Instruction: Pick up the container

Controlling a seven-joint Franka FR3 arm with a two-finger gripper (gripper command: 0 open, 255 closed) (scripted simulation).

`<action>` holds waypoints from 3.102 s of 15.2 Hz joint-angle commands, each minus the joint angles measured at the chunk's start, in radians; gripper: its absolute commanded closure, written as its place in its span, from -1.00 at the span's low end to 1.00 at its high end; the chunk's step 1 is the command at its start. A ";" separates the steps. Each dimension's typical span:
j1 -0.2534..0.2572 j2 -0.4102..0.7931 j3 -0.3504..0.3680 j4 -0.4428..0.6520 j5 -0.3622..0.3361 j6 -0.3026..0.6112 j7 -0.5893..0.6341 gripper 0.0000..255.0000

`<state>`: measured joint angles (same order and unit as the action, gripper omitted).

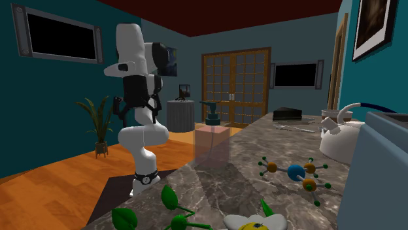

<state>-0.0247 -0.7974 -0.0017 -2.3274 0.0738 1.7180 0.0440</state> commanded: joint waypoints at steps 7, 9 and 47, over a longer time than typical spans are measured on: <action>0.047 0.212 0.076 0.236 0.028 -0.068 0.040 -1.00; 0.059 0.284 0.101 0.323 0.033 -0.097 0.054 -1.00; 0.157 0.821 0.272 1.023 -0.022 -0.361 0.180 1.00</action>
<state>0.1312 0.0157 0.2689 -1.3272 0.0540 1.3728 0.2207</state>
